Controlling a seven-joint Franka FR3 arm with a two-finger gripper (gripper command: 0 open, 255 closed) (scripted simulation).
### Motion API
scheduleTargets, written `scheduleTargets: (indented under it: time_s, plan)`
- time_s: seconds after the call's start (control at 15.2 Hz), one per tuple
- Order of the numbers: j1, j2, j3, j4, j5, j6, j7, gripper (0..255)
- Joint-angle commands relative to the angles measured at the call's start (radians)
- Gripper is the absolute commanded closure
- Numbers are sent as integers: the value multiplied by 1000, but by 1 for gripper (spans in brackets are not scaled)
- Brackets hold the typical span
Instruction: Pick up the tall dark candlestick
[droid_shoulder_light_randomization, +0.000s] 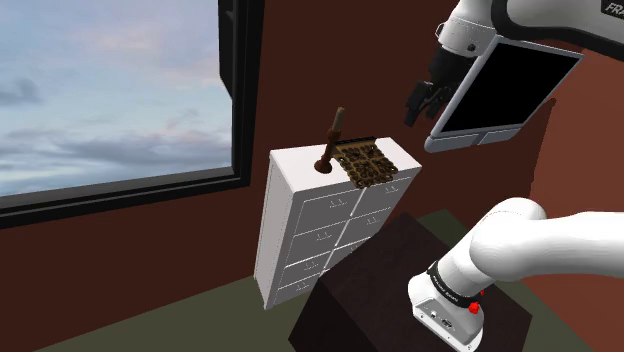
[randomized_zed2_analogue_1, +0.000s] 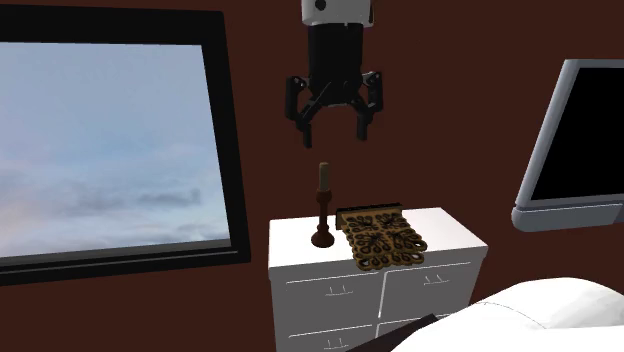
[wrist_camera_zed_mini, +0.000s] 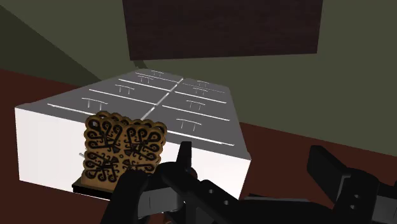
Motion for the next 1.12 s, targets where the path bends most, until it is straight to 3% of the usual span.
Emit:
scheduleTargets:
  time_s: [0.0,0.53,1.06]
  plan:
    - [0,0,0,0,0,0,0,0]
    - [-60,374,0,183,21,78,120,0]
    - [-103,738,-25,432,44,82,226,0]
